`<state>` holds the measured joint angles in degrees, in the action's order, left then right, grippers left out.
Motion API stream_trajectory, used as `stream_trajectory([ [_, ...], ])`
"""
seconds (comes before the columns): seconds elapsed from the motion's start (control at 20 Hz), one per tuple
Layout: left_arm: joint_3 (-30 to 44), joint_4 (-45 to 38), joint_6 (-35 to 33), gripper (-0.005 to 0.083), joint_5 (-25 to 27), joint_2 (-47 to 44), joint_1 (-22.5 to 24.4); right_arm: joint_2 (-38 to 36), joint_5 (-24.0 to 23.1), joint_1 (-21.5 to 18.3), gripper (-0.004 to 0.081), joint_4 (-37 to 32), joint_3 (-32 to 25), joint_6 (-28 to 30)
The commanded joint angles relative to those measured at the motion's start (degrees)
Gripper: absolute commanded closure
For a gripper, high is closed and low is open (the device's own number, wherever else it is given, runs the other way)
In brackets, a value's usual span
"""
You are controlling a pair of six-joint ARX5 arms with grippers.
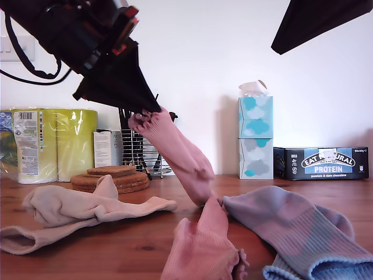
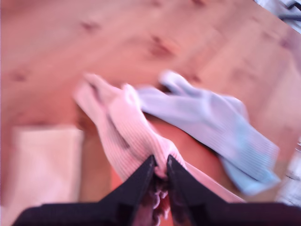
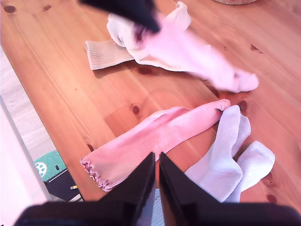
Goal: Pair up the socks based on colour and pattern, by placing each sock on top of its pair
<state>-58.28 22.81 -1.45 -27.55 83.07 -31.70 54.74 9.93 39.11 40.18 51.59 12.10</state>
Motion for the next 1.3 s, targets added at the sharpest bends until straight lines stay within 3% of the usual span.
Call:
stream_trajectory([
  [0.0, -0.48, 1.31, 1.77, 0.0797, -0.26, 0.44, -0.85, -0.24, 0.13, 0.13, 0.0750, -0.24, -1.14, 0.35],
  [0.1, -1.97, 3.21, 4.79, 0.0797, -0.33, 0.44, -1.88, -0.24, 0.15, 0.15, 0.0750, -0.02, -1.14, 0.33],
  [0.4, -8.02, 11.30, 5.60, 0.0797, -0.50, 0.15, -5.57, -0.24, 0.20, 0.15, 0.0750, 1.18, -1.14, 0.33],
  [0.75, -8.37, 17.86, 5.95, 0.0790, -0.28, 0.28, -11.47, -0.24, 0.22, 0.15, 0.0750, 1.27, -1.14, 0.35],
  [0.8, -8.37, 18.49, 5.97, 0.0741, 0.50, 0.42, -12.00, -0.24, 0.24, 0.15, 0.0750, 1.27, -1.14, 0.35],
  [0.95, -8.37, 19.37, 5.97, 0.0400, 1.07, 1.27, -13.05, -0.24, 0.22, 0.15, 0.0750, 1.25, -1.14, 0.35],
  [1.0, -8.37, 19.21, 5.97, 0.0335, 1.01, 1.73, -13.55, -0.24, 0.22, 0.15, 0.0750, 1.22, -1.14, 0.35],
  [1.25, -8.37, 18.60, 4.20, 0.0312, 1.07, 2.58, -15.74, -0.24, 0.24, 0.15, 0.0750, 0.96, -1.14, 0.35],
])
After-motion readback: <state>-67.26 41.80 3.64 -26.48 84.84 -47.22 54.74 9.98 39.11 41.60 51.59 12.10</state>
